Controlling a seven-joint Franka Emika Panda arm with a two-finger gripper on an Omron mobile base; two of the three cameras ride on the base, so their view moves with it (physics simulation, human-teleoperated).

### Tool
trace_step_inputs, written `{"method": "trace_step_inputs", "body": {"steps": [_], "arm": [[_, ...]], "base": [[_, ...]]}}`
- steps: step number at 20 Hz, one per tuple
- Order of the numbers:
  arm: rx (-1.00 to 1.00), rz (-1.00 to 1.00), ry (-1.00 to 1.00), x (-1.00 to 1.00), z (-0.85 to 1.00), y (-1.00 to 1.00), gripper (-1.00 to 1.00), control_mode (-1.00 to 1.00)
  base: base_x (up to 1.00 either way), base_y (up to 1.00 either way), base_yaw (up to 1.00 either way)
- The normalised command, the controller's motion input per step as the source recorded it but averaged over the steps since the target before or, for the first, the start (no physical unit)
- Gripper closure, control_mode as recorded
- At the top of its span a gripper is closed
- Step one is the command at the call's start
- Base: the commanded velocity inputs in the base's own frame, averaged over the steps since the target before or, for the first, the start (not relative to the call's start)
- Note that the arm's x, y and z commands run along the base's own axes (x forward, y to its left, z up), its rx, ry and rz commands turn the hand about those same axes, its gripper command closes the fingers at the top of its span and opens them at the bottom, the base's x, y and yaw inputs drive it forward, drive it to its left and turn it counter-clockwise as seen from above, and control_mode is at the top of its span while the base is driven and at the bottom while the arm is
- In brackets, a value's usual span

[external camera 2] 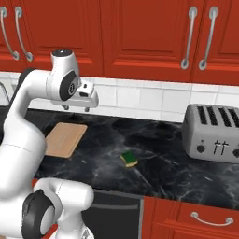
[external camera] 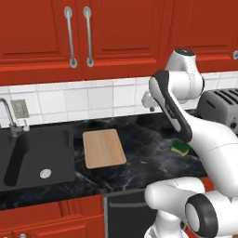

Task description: Pick up the sponge from the counter and clean the cutting board by briefly scrubbing or pressing down on the cutting board. Once finished, release the sponge.

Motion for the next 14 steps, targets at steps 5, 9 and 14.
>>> {"method": "trace_step_inputs", "body": {"steps": [5, 9, 14], "arm": [[0.0, 0.0, 0.0, 0.0, 0.0, 0.0, -1.0, 1.0], [0.0, 0.0, 0.0, 0.0, 0.0, 0.0, -1.0, 1.0], [0.0, 0.0, 0.0, 0.0, 0.0, 0.0, -1.0, 1.0]], "base": [[0.25, 0.21, 0.0], [0.46, 0.0, 0.0], [0.53, 0.0, 0.0]]}}
